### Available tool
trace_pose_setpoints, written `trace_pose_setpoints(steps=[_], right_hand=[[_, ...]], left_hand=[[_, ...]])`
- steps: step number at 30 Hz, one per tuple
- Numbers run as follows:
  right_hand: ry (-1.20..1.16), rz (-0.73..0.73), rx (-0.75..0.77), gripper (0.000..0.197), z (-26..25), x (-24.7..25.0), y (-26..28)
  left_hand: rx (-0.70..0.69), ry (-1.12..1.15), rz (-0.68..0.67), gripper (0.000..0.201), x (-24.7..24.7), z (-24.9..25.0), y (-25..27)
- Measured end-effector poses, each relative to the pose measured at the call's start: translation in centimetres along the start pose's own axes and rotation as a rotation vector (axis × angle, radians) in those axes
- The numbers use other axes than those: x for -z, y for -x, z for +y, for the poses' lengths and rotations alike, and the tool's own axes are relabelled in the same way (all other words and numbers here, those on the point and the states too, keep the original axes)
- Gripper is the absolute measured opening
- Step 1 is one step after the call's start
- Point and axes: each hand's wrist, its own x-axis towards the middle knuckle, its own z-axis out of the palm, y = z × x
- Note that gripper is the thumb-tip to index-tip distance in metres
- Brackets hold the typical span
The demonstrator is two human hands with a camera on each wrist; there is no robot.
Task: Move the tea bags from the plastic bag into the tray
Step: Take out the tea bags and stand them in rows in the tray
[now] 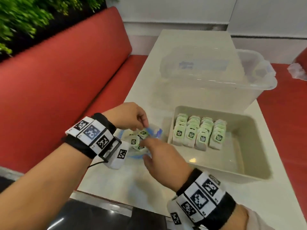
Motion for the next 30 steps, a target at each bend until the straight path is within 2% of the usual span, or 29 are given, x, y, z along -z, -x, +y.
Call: trace_pose_setpoints(steps=[2, 3, 5, 7, 15, 18, 20, 26, 28, 30], right_hand=[[0.11, -0.167, -0.091, 0.034, -0.4, -2.1, -0.2], [0.147, -0.198, -0.121, 0.034, -0.6, -2.7, -0.2], [0.173, -0.195, -0.142, 0.033, -0.6, -3.3, -0.3], [0.176, -0.167, -0.127, 0.036, -0.5, -3.2, -0.3], [0.158, -0.156, -0.121, 0.037, -0.5, -2.5, -0.4], [0.151, -0.146, -0.126, 0.036, -0.5, -2.5, -0.4], [0.14, -0.125, -0.125, 0.035, -0.4, -2.4, -0.5], [0.107, -0.098, -0.137, 0.037, -0.5, -2.2, -1.0], [0.08, -0.07, -0.135, 0.037, -0.5, -2.1, -1.2], [0.036, 0.005, -0.139, 0.034, -0.6, -1.6, -1.3]], left_hand=[[0.008, -0.174, -0.026, 0.026, -1.6, -0.9, 0.2], [0.012, -0.245, -0.018, 0.033, -2.6, -1.3, -0.1], [0.021, -0.322, -0.002, 0.046, -4.5, -1.9, -0.8], [0.023, -0.353, 0.008, 0.05, -6.0, -2.4, -1.8], [0.056, -0.442, 0.084, 0.024, -7.6, -2.7, -3.8], [0.089, -0.516, 0.075, 0.024, -7.2, -2.5, -3.8], [0.064, -0.555, 0.084, 0.024, -6.8, -2.5, -3.4], [0.029, -0.511, 0.146, 0.021, -3.8, -2.9, -1.6], [0.028, -0.313, 0.19, 0.022, -2.8, -3.4, -0.7], [0.028, 0.047, 0.228, 0.019, -2.2, -4.0, 0.4]])
